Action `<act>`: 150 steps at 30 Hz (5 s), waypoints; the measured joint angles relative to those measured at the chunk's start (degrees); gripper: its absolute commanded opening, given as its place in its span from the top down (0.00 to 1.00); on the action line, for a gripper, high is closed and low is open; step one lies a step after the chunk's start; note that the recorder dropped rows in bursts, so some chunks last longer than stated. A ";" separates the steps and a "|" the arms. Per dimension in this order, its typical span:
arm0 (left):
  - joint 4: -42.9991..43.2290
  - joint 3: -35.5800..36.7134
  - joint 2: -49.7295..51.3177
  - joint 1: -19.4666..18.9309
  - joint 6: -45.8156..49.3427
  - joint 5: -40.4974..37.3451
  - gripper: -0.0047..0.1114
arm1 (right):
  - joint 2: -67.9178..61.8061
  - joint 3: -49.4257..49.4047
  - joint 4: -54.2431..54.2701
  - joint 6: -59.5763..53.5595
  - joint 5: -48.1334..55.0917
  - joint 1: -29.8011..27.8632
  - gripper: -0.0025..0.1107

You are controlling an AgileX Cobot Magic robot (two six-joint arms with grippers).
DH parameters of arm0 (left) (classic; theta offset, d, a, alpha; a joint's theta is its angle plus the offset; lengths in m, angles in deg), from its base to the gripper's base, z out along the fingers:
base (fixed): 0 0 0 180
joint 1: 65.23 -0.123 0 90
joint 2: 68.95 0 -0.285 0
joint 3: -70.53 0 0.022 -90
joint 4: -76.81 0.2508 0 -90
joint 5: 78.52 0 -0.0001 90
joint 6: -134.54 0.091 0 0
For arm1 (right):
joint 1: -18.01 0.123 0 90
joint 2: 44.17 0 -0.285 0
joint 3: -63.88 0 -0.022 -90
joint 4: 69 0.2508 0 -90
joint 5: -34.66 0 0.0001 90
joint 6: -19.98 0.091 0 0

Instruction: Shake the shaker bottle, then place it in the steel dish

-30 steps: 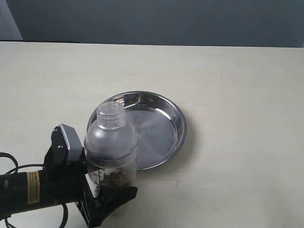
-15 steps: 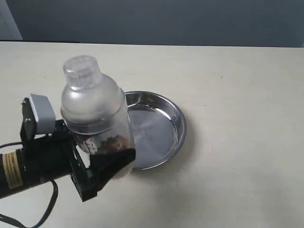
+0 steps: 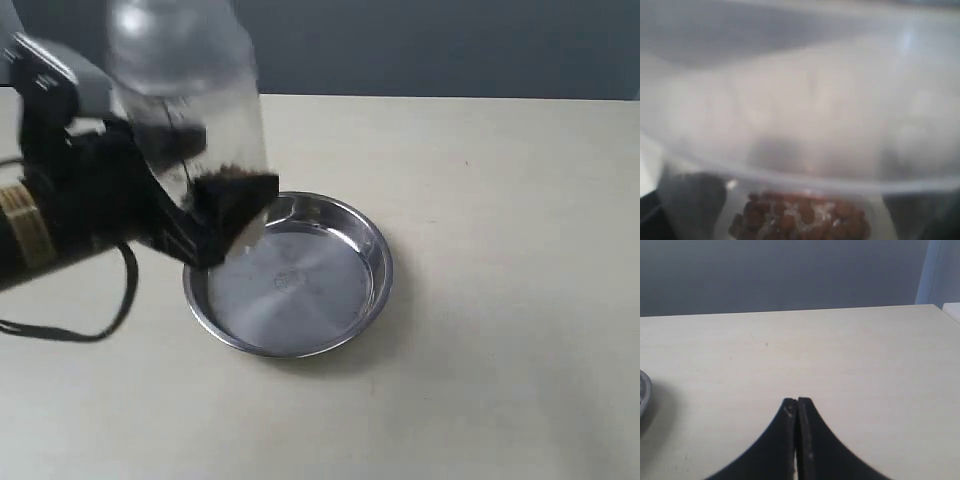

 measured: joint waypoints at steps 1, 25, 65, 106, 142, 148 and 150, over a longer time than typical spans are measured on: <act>0.19 0.69 2.95 0.39 -0.52 -0.92 0.96 | 0.00 0.00 0.00 0.00 0.00 0.00 0.99; 7.40 -7.79 1.35 1.83 -8.81 2.91 0.96 | 0.00 0.00 0.00 -0.11 0.00 0.00 0.99; -28.70 -6.44 9.63 8.03 21.20 -2.26 0.96 | 0.00 0.00 0.00 -0.01 0.00 0.00 0.99; -30.59 -7.34 7.48 14.64 26.06 2.22 0.96 | 0.00 0.00 0.00 -0.10 0.00 0.00 0.99; -25.81 -0.76 11.00 14.64 19.20 1.83 0.96 | 0.00 0.00 0.00 -0.10 0.00 0.00 0.99; -26.20 -2.78 8.89 14.64 20.28 7.76 0.96 | 0.00 0.00 0.00 -0.10 0.00 0.00 0.99; -26.82 -1.64 13.24 14.64 20.47 5.67 0.96 | 0.00 0.00 0.00 -0.10 0.00 0.00 0.99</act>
